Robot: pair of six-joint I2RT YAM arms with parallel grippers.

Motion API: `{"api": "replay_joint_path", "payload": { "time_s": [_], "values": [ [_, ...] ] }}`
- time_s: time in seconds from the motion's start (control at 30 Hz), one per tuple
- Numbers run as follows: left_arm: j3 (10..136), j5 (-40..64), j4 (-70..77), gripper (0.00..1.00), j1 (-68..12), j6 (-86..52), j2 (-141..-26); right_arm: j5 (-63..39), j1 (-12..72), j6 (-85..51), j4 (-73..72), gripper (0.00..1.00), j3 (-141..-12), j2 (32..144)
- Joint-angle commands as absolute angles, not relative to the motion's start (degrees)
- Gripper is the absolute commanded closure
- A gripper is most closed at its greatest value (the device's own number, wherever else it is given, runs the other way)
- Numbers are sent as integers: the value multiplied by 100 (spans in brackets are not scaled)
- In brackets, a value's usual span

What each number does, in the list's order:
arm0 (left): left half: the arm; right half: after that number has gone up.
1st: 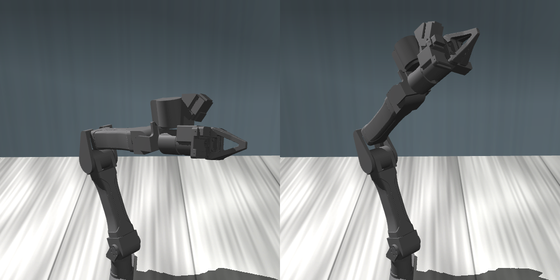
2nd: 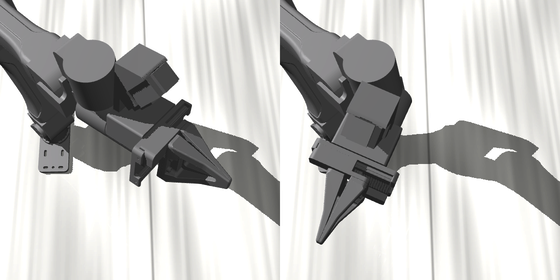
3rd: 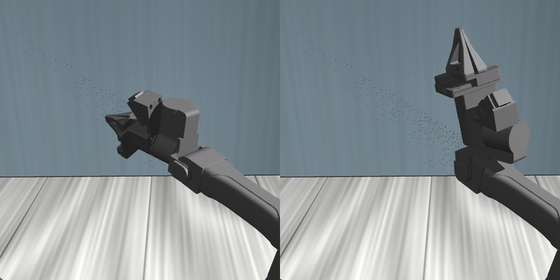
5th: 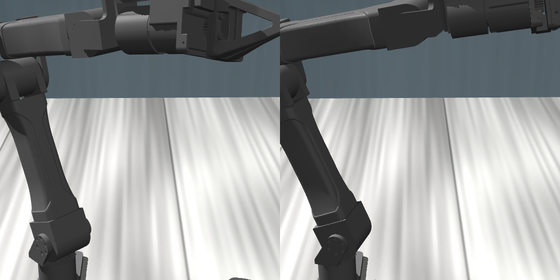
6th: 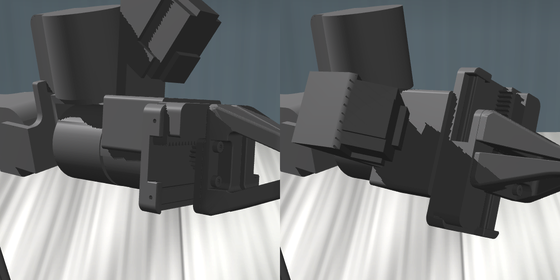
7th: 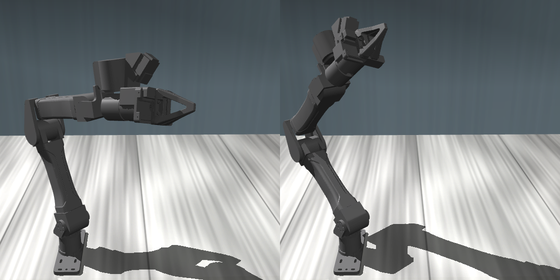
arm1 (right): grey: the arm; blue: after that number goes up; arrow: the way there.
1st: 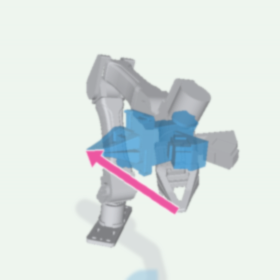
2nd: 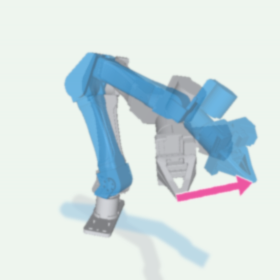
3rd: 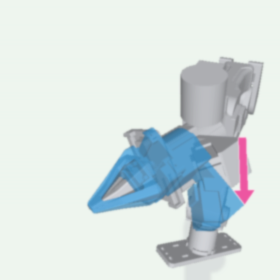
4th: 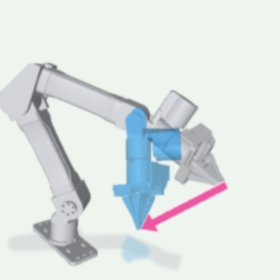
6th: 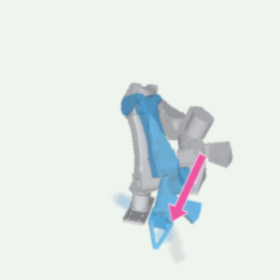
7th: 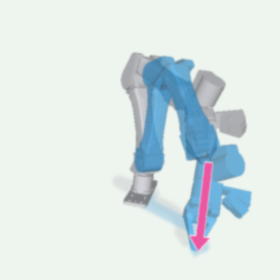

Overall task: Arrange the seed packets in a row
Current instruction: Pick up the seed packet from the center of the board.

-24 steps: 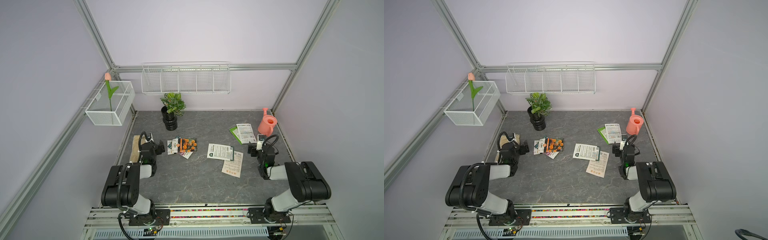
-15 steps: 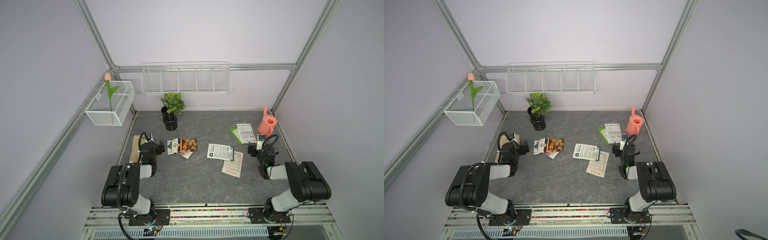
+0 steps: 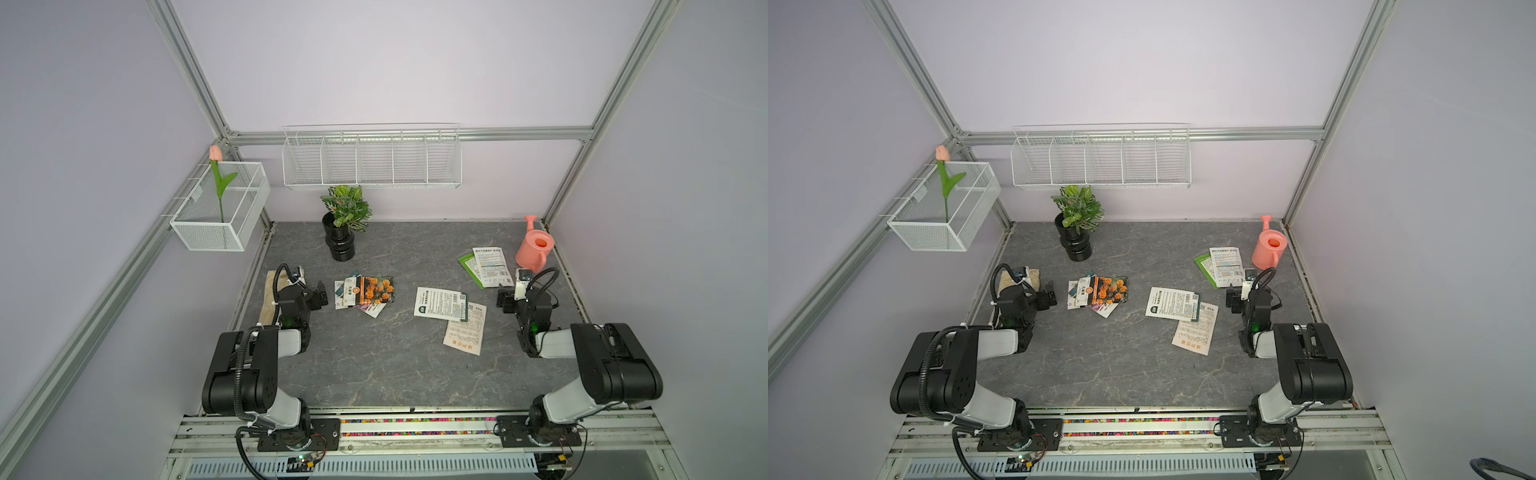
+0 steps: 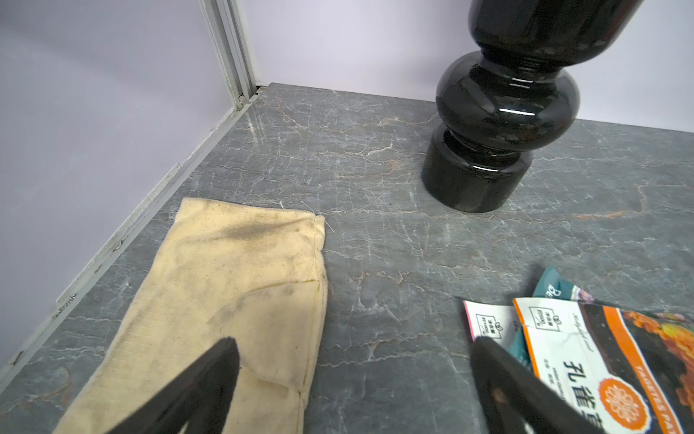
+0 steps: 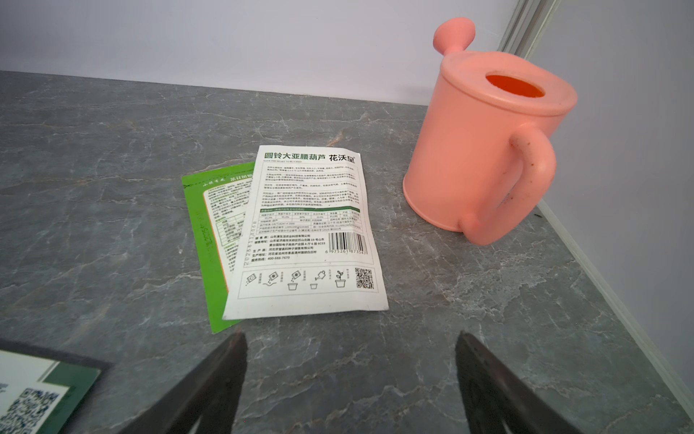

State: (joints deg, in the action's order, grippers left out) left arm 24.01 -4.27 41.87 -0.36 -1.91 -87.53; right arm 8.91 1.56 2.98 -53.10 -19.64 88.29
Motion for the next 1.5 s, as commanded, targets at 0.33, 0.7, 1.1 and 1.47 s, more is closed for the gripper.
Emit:
{"api": "replay_joint_path", "payload": {
  "time_s": [0.33,0.7,1.1,1.47],
  "values": [
    [6133,1062,-1588,2,-151,-1834,-8329,195,967,-1511,-1245,11,-3932,6477],
    [3434,2268,730,1,-855,-4961,-6026,-1732,2092,-2151,-193,11,-5735,8694],
    [1880,1611,1441,1,-976,-5408,-4946,-3357,2821,-4521,-2326,9,-7001,11538],
    [2243,1498,2410,2,-976,-5406,-7340,-3196,3179,-4503,-1522,2,-8178,12722]
  ]
}}
